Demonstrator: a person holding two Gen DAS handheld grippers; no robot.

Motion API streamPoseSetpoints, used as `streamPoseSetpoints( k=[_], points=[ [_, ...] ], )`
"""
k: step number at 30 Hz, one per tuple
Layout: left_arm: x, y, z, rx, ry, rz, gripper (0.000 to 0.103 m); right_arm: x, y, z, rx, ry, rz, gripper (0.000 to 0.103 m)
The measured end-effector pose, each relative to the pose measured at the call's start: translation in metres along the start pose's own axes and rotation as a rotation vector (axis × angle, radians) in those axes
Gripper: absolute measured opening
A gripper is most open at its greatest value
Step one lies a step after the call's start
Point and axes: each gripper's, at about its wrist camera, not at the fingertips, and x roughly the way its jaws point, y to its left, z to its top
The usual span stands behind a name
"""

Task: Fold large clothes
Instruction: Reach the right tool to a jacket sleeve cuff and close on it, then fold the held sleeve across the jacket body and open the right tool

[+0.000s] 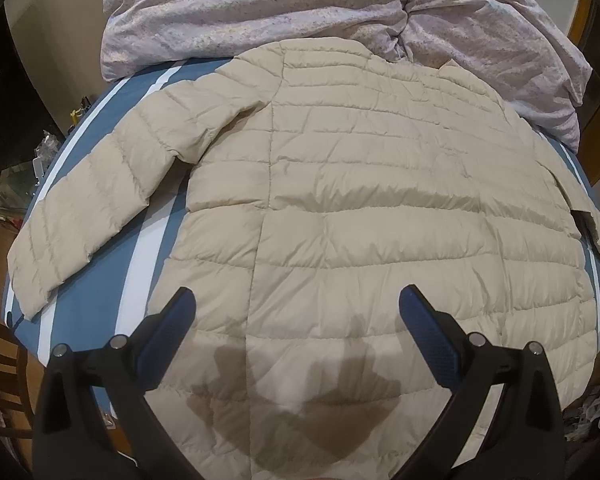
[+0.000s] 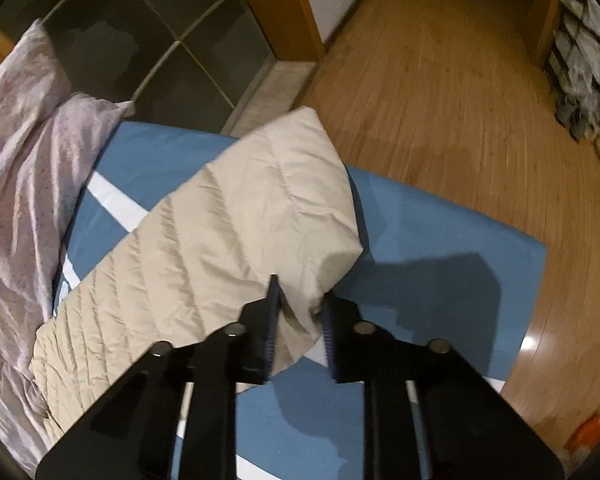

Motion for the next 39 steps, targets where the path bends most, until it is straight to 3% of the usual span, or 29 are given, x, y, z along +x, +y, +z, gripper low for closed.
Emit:
streamPoseSetpoints(
  k=[6, 13, 16, 25, 31, 39],
  points=[
    [0.002, 0.003, 0.000, -0.017, 0.000, -0.001, 0.101, -0.021, 0.062, -0.008, -0.176, -0.079, 0.063, 0.011],
    [0.003, 0.012, -0.002, -0.040, -0.002, 0.010, 0.101, -0.031, 0.158, -0.044, -0.392, -0.076, 0.175, 0.011],
    [0.004, 0.018, -0.004, -0.055, -0.002, 0.014, 0.101, -0.031, 0.203, -0.073, -0.480, -0.034, 0.242, 0.010],
    [0.004, 0.036, -0.008, -0.099, -0.006, 0.016, 0.101, -0.025, 0.313, -0.213, -0.774, 0.154, 0.383, 0.010],
    [0.003, 0.050, -0.007, -0.127, -0.013, 0.022, 0.101, -0.022, 0.343, -0.276, -0.884, 0.228, 0.406, 0.010],
    [0.005, 0.046, 0.013, -0.110, -0.036, -0.011, 0.101, -0.016, 0.354, -0.307, -0.905, 0.278, 0.406, 0.010]
  ],
)
